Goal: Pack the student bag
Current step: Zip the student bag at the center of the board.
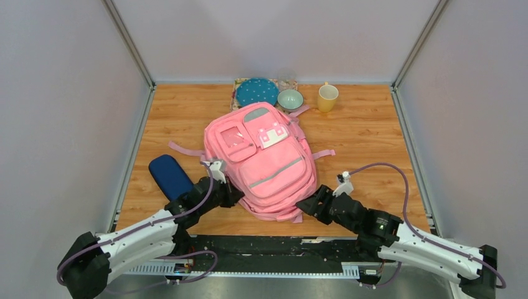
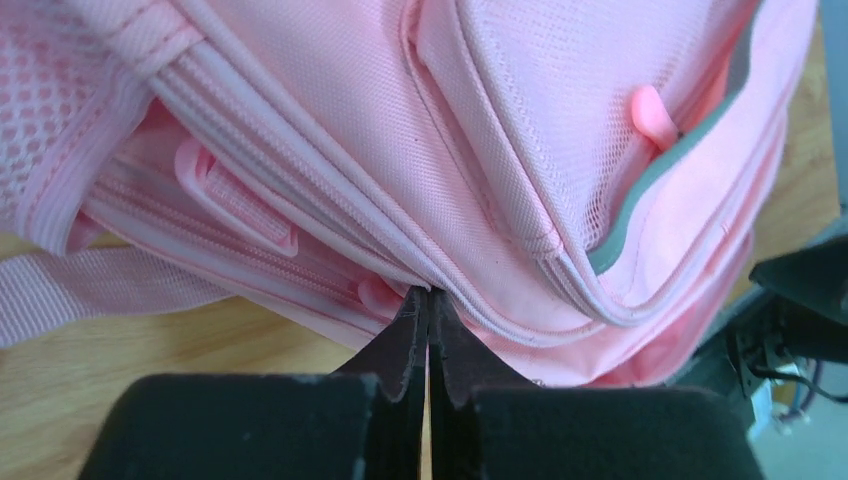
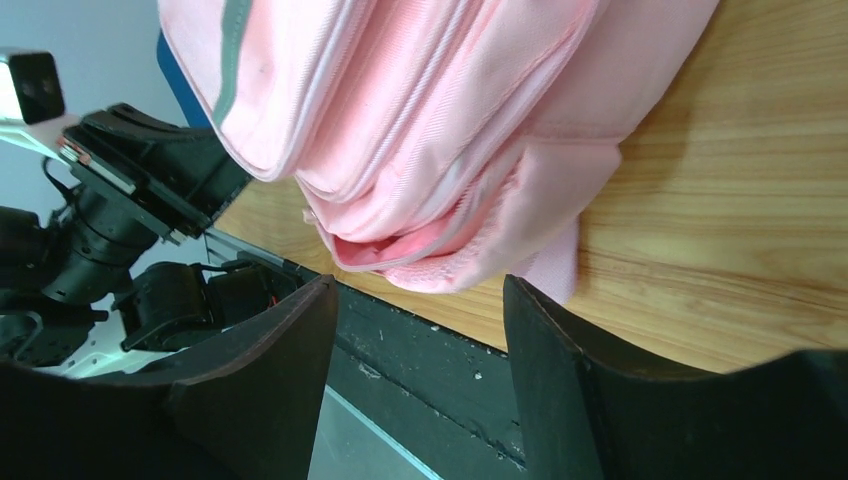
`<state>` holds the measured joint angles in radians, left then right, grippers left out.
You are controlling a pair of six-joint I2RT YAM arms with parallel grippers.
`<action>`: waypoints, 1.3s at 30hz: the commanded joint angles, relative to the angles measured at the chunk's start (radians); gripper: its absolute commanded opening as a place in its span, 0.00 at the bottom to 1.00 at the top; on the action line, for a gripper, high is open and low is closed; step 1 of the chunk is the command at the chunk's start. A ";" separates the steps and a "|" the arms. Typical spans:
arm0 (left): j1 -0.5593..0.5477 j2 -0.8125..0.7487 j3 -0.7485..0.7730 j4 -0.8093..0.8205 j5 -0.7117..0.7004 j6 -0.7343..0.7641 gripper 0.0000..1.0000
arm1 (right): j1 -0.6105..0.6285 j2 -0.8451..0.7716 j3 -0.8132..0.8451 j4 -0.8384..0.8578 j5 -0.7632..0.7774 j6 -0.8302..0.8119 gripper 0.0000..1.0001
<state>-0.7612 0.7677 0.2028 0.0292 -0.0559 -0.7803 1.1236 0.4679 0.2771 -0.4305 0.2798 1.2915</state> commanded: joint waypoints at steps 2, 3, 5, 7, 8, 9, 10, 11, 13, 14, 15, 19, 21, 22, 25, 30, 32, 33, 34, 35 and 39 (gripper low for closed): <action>-0.125 0.031 0.082 0.133 0.064 -0.053 0.00 | 0.005 -0.151 0.073 -0.180 0.121 0.003 0.64; -0.133 0.054 0.093 0.147 0.068 -0.059 0.00 | 0.005 -0.166 0.076 -0.188 0.122 -0.010 0.64; -0.151 0.085 0.134 0.184 0.088 -0.066 0.00 | 0.005 -0.183 0.094 -0.185 0.110 -0.055 0.64; -0.162 0.120 0.171 0.186 0.094 -0.059 0.00 | 0.005 -0.163 0.109 -0.188 0.081 -0.076 0.62; -0.164 0.131 0.205 0.186 0.100 -0.054 0.00 | 0.005 -0.149 0.125 -0.191 0.070 -0.095 0.59; -0.167 0.143 0.220 0.186 0.105 -0.050 0.00 | 0.005 -0.108 0.146 -0.192 0.053 -0.104 0.59; -0.168 0.150 0.236 0.187 0.110 -0.047 0.00 | 0.014 -0.088 0.158 -0.189 0.047 -0.115 0.58; -0.170 0.156 0.263 0.186 0.117 -0.043 0.00 | 0.021 -0.065 0.169 -0.185 0.044 -0.123 0.58; -0.171 0.179 0.288 0.176 0.131 -0.040 0.00 | 0.050 -0.008 0.186 -0.147 0.053 -0.130 0.57; -0.174 0.186 0.305 0.176 0.145 -0.039 0.00 | 0.065 0.007 0.188 -0.122 0.058 -0.135 0.56; -0.174 0.202 0.311 0.178 0.151 -0.040 0.00 | 0.083 0.018 0.186 -0.096 0.071 -0.130 0.56; -0.184 0.229 0.322 0.195 0.160 -0.051 0.00 | 0.240 0.077 0.197 -0.047 0.203 -0.065 0.53; -0.188 0.245 0.322 0.212 0.165 -0.060 0.00 | 0.292 0.112 0.197 -0.048 0.299 -0.023 0.53; -0.191 0.252 0.325 0.213 0.168 -0.062 0.00 | 0.350 0.123 0.197 -0.051 0.335 0.029 0.52; -0.204 0.288 0.351 0.224 0.177 -0.062 0.00 | 0.444 0.181 0.182 0.007 0.453 0.054 0.52; -0.230 0.331 0.382 0.230 0.183 -0.062 0.00 | 0.507 0.302 0.214 0.022 0.562 0.058 0.53; -0.234 0.337 0.400 0.230 0.188 -0.062 0.00 | 0.510 0.334 0.217 0.033 0.591 0.075 0.53; -0.237 0.344 0.409 0.224 0.189 -0.060 0.00 | 0.510 0.363 0.211 0.039 0.604 0.083 0.53; -0.240 0.350 0.429 0.219 0.191 -0.059 0.00 | 0.510 0.380 0.209 0.045 0.617 0.092 0.54; -0.242 0.354 0.437 0.215 0.194 -0.057 0.00 | 0.512 0.390 0.211 0.049 0.630 0.100 0.54; -0.256 0.374 0.458 0.207 0.203 -0.059 0.00 | 0.510 0.449 0.229 0.058 0.705 0.103 0.57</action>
<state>-1.0016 1.1381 0.5838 0.1234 0.1108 -0.8322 1.6287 0.8764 0.4534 -0.4229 0.8188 1.3510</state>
